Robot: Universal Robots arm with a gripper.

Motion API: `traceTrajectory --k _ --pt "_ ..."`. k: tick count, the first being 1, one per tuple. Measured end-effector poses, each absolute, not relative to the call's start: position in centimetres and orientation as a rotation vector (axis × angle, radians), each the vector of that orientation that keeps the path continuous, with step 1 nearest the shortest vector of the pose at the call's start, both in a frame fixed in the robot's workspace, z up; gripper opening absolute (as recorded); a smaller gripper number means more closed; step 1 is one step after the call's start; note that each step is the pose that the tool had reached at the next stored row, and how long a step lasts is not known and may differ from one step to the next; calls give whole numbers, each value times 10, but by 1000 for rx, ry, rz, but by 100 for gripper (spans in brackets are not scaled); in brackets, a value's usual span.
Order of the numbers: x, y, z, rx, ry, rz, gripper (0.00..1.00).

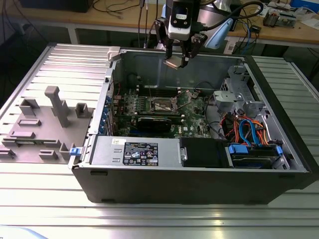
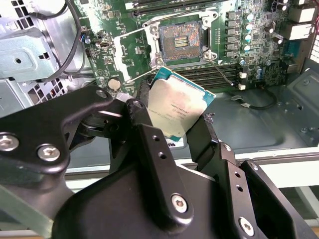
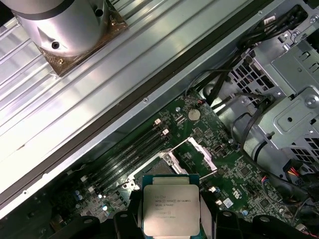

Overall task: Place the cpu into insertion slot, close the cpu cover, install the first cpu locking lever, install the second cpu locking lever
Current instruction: 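Place the cpu into insertion slot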

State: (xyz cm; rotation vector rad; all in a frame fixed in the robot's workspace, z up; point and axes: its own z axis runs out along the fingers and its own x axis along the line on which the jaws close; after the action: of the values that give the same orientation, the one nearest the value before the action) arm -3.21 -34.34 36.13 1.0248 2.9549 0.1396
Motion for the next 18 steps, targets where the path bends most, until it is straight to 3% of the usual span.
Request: traceTrajectory --k 18 --pt "-32 -343 361 1078 2934 139 54"
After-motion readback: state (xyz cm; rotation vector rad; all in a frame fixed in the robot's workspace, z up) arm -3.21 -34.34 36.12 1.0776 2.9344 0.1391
